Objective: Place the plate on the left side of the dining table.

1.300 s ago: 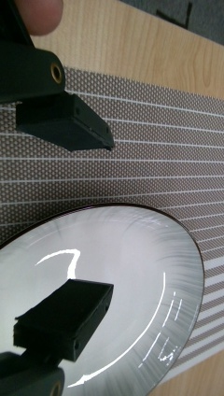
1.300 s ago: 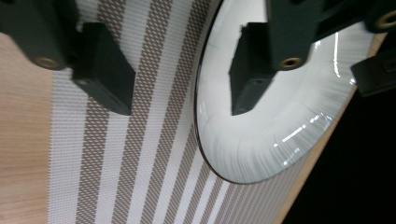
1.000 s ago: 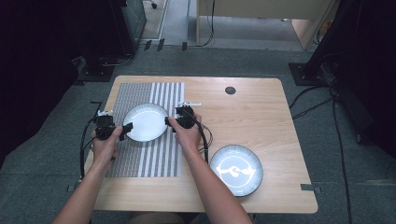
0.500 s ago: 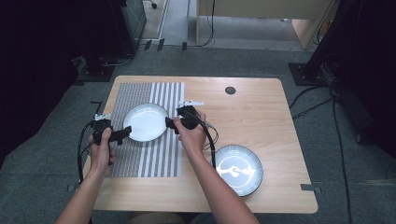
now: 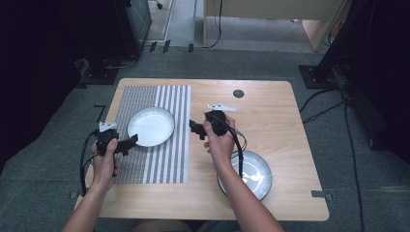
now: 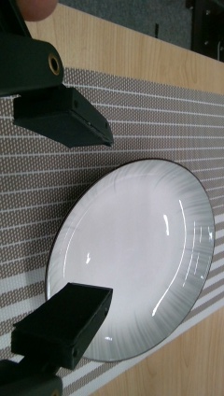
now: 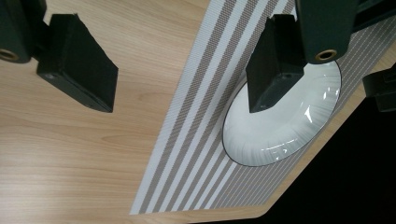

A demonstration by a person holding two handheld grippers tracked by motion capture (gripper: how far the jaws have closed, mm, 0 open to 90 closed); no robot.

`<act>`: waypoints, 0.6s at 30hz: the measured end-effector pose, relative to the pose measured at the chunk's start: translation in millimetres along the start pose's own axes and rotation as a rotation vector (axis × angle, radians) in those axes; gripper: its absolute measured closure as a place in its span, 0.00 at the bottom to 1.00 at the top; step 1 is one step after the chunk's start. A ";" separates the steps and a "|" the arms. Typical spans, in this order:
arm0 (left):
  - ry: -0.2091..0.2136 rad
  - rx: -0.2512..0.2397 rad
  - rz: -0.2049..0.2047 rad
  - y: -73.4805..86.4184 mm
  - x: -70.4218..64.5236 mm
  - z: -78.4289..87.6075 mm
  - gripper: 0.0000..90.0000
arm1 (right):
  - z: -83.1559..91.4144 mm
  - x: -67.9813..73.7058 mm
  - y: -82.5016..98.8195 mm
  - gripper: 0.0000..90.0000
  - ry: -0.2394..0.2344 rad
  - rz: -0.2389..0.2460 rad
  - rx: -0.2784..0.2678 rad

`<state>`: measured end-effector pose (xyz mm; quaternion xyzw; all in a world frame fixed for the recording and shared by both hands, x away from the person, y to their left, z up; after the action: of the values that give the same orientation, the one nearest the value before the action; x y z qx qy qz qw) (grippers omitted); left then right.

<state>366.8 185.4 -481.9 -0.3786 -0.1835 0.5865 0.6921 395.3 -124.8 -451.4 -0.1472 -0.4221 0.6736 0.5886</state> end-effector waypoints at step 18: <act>-0.001 0.016 -0.029 23.1 -5.9 8.1 0.25 | 51.1 -64.7 12.0 0.23 0.049 -0.002 -0.041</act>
<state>344.1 182.9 -492.7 -0.3702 -0.1847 0.5782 0.7032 368.8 -203.7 -449.0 -0.1752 -0.4213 0.6605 0.5963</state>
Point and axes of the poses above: each handheld gripper's, and its own axes: z roughly backward along the jaws, y roughly out of its underside, x roughly to its left, the point moved 4 cm from there along -z, roughly forward along the jaws, and after that the axes turned 5 degrees about y, right-handed, at the moved point
